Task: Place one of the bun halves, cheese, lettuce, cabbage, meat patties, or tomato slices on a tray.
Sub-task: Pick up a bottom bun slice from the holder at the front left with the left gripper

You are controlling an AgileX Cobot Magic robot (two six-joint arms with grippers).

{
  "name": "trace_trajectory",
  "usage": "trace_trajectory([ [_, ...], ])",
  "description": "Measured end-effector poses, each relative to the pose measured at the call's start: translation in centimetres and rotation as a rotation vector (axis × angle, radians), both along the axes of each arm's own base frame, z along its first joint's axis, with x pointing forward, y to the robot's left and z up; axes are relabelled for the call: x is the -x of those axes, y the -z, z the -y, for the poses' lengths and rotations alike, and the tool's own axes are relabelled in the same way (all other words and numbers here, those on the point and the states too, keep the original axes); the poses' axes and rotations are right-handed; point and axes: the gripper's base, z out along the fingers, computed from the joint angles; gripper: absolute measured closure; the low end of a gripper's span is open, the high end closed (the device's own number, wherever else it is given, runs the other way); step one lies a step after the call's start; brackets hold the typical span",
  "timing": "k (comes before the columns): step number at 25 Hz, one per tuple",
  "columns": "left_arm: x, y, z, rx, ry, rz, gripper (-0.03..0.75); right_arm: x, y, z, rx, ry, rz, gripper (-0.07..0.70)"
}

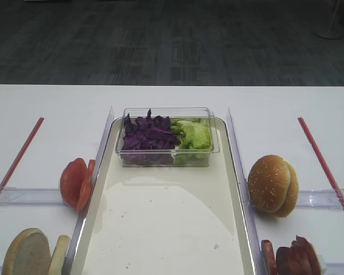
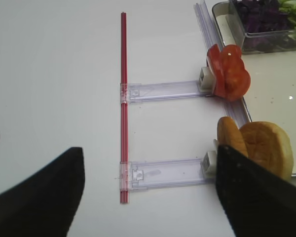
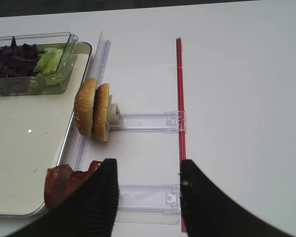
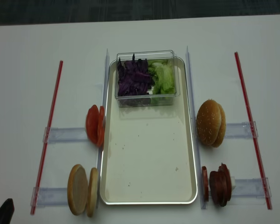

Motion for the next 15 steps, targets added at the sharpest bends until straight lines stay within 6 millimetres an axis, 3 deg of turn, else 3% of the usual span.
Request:
trace_trajectory([
  [8, -0.2, 0.0, 0.0, 0.000, 0.000, -0.012, 0.195, 0.0, 0.0, 0.0, -0.005, 0.003, 0.000, 0.295],
  [15, -3.5, 0.1, 0.1, -0.004, 0.000, -0.243, 0.195, 0.0, 0.0, 0.0, -0.005, 0.003, 0.001, 0.295],
])
